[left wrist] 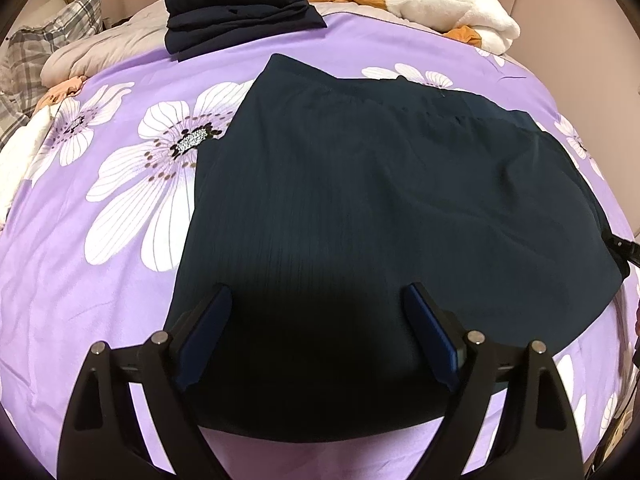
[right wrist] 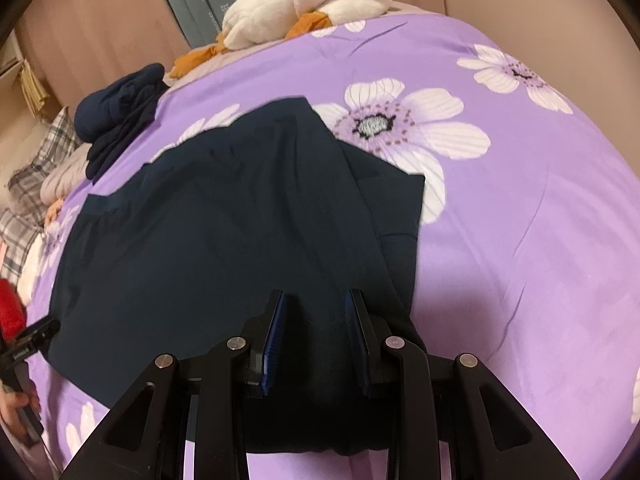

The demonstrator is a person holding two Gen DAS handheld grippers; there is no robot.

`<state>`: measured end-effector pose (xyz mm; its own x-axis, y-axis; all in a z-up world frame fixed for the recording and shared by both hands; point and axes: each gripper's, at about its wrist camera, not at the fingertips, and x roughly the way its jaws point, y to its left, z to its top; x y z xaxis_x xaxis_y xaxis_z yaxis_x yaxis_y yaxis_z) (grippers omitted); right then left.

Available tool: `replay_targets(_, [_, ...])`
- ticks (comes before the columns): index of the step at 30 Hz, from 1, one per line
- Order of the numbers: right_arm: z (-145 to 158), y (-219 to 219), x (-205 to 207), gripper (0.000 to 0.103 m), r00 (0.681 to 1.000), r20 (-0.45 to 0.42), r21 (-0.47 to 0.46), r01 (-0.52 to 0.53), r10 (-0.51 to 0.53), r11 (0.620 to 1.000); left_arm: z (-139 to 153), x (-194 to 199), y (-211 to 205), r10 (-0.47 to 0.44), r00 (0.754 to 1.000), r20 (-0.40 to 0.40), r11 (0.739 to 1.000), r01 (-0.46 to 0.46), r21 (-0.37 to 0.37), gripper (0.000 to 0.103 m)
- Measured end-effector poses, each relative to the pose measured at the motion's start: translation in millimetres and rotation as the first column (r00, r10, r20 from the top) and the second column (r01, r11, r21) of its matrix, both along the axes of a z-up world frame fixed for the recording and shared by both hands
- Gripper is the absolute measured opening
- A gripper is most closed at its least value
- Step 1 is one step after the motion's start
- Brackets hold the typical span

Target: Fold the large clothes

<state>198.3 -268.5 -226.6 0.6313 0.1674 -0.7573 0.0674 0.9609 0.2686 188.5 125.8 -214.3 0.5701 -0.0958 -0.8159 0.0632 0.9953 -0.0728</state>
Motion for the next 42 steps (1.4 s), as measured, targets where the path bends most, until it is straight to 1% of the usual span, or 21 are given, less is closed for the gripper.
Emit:
replay_targets(3, [4.3, 0.9, -0.4, 0.029, 1.000, -0.008, -0.003, 0.001, -0.001, 1.000, 5.9, -4.7, 8.5, 0.018, 1.000, -0.003, 0.998, -0.019, -0.057, 0.088])
replay_targets(5, [10.1, -4.4, -6.1, 0.031, 1.000, -0.010, 0.037, 0.011, -0.011, 0.999, 12.2, -14.2, 15.6, 0.033, 0.999, 0.005, 0.996, -0.032, -0.087, 0.088])
replay_targets(8, [17.4, -18.4, -23.2, 0.043, 0.999, 0.010, 0.123, 0.037, -0.039, 0.992, 22.2, -29.4, 32.3, 0.086, 0.996, 0.018, 0.988, -0.083, -0.130, 0.089])
replay_targets(11, [20.7, -34.1, -44.4, 0.061, 0.996, 0.012, 0.197, 0.081, -0.085, 0.977, 28.2, -45.7, 60.6, 0.191, 0.982, 0.016, 0.962, -0.184, -0.203, 0.097])
replay_targets(13, [21.1, -43.5, -57.7, 0.067, 0.993, 0.014, 0.237, 0.108, -0.115, 0.965, 25.9, -55.5, 78.3, 0.238, 0.971, -0.013, 0.929, -0.231, -0.290, 0.097])
replay_targets(14, [19.5, -46.7, -63.1, 0.069, 0.992, 0.008, 0.255, 0.120, -0.126, 0.959, 21.2, -60.6, 86.8, 0.254, 0.966, -0.043, 0.904, -0.253, -0.345, 0.097])
replay_targets(16, [12.2, -55.3, -74.2, 0.070, 0.989, -0.015, 0.321, 0.142, -0.145, 0.936, 9.2, -68.7, 96.2, 0.262, 0.959, -0.106, 0.847, -0.281, -0.451, 0.097])
replay_targets(17, [7.8, -57.8, -78.9, 0.070, 0.988, -0.027, 0.354, 0.149, -0.149, 0.923, 2.0, -72.0, 99.7, 0.262, 0.955, -0.141, 0.809, -0.297, -0.507, 0.097])
replay_targets(18, [1.2, -60.2, -82.9, 0.070, 0.987, -0.044, 0.394, 0.157, -0.152, 0.906, -4.8, -74.7, 102.0, 0.260, 0.951, -0.170, 0.772, -0.310, -0.554, 0.097])
replay_targets(19, [-6.2, -61.3, -85.8, 0.070, 0.987, -0.062, 0.428, 0.163, -0.151, 0.889, -9.0, -76.1, 103.2, 0.262, 0.946, -0.189, 0.748, -0.323, -0.580, 0.097])
replay_targets(23, [-32.4, -55.3, -80.9, 0.071, 0.984, -0.126, 0.531, 0.172, -0.124, 0.829, -9.5, -72.3, 97.6, 0.270, 0.943, -0.196, 0.704, -0.333, -0.627, 0.098])
replay_targets(25, [-40.8, -50.4, -74.2, 0.071, 0.986, -0.121, 0.577, 0.163, -0.113, 0.800, -13.3, -63.2, 93.4, 0.245, 0.947, -0.208, 0.669, -0.320, -0.671, 0.098])
replay_targets(29, [-39.4, -41.8, -58.6, 0.071, 0.989, -0.092, 0.595, 0.146, -0.114, 0.791, -15.2, -45.3, 90.0, 0.230, 0.951, -0.206, 0.647, -0.308, -0.697, 0.098])
replay_targets(32, [-36.9, -33.0, -42.9, 0.071, 0.991, -0.085, 0.576, 0.135, -0.105, 0.806, -17.5, -29.4, 89.6, 0.225, 0.952, -0.207, 0.630, -0.304, -0.714, 0.098])
replay_targets(34, [-35.0, -28.3, -36.9, 0.071, 0.991, -0.076, 0.553, 0.134, -0.110, 0.822, -18.5, -23.5, 95.0, 0.246, 0.949, -0.197, 0.613, -0.310, -0.727, 0.092])
replay_targets(36, [-31.9, -23.2, -34.2, 0.069, 0.991, -0.066, 0.517, 0.136, -0.119, 0.845, -21.0, -21.0, 99.4, 0.274, 0.939, -0.206, 0.588, -0.333, -0.737, 0.074])
replay_targets(37, [-31.0, -22.0, -36.1, 0.067, 0.991, -0.064, 0.498, 0.137, -0.121, 0.856, -22.3, -20.5, 100.4, 0.283, 0.935, -0.214, 0.582, -0.344, -0.736, 0.069])
replay_targets(38, [-29.8, -20.8, -37.4, 0.061, 0.990, -0.062, 0.475, 0.138, -0.123, 0.869, -23.0, -20.4, 100.2, 0.283, 0.934, -0.218, 0.589, -0.349, -0.729, 0.059])
replay_targets(39, [-28.8, -20.8, -37.8, 0.057, 0.991, -0.059, 0.463, 0.136, -0.123, 0.876, -22.5, -21.8, 99.7, 0.281, 0.934, -0.218, 0.602, -0.349, -0.718, 0.053])
replay_targets(40, [-28.7, -22.5, -39.0, 0.056, 0.991, -0.056, 0.458, 0.136, -0.124, 0.878, -22.1, -22.4, 99.5, 0.281, 0.935, -0.217, 0.615, -0.349, -0.707, 0.050])
replay_targets(42, [-27.4, -25.6, -42.8, 0.046, 0.989, -0.052, 0.451, 0.144, -0.135, 0.881, -21.7, -24.1, 100.6, 0.279, 0.933, -0.225, 0.630, -0.355, -0.691, 0.041])
